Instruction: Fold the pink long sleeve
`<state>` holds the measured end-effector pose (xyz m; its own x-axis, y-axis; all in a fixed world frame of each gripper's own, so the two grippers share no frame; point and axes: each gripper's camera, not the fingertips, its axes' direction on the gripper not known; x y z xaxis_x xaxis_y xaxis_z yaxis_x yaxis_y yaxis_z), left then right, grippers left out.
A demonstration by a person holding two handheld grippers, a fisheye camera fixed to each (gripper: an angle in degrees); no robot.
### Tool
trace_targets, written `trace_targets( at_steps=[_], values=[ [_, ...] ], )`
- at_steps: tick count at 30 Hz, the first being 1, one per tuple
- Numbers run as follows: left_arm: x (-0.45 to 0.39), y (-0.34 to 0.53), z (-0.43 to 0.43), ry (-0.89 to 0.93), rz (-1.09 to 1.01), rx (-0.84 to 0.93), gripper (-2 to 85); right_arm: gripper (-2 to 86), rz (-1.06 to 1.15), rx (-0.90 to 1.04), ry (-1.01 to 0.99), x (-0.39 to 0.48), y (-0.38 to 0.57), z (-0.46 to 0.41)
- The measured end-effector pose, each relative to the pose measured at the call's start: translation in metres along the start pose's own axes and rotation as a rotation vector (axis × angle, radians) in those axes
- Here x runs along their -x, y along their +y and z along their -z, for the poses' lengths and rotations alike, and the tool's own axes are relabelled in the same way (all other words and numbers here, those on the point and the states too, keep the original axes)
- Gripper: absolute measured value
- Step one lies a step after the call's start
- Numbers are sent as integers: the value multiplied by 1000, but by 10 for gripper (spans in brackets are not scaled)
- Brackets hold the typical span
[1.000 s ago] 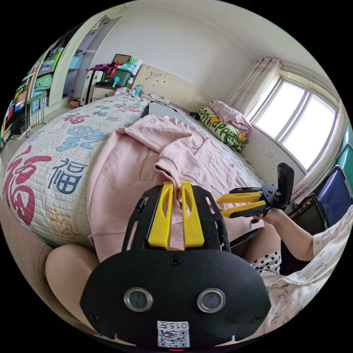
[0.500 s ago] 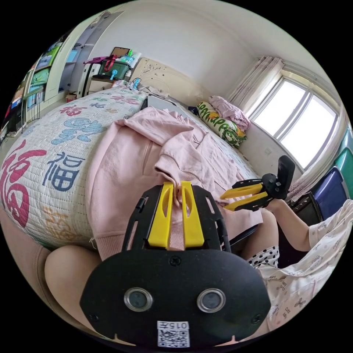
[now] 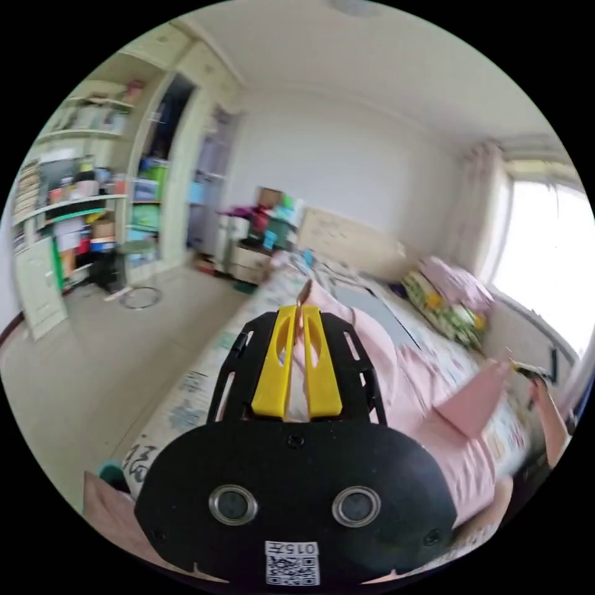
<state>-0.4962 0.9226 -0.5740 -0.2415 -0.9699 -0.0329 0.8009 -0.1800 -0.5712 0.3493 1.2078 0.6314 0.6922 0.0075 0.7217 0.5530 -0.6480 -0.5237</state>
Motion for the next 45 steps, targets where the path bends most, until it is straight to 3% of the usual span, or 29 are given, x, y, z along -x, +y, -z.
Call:
trace_targets(
  at_steps=[2,4,6,14,18,23,28,37,45],
  values=[
    [55,-26,23,-166,206,-82,63,78,-344,-208,351,-81,-31,88],
    [64,-9,41,-85,226,-137,88,103,-468,-308,218,-108,-15,132],
    [58,30,46,-5,187,-115,96,109,-419,-332,54,-102,10,147],
    [42,294,-19,308,257,485,109,133,-420,229,-314,42,139,59],
    [4,314,-14,335,175,524,114,139,-341,310,-316,115,111,72],
    [-46,318,-53,296,41,734,132,152,-259,459,-328,197,38,90],
    [-64,342,-71,303,44,787,122,154,-241,627,-300,258,21,91],
    [-90,358,-68,280,10,783,29,60,-265,618,-320,323,-44,149],
    [-122,389,-44,200,-98,773,34,54,-265,642,-271,364,-113,194]
  ],
)
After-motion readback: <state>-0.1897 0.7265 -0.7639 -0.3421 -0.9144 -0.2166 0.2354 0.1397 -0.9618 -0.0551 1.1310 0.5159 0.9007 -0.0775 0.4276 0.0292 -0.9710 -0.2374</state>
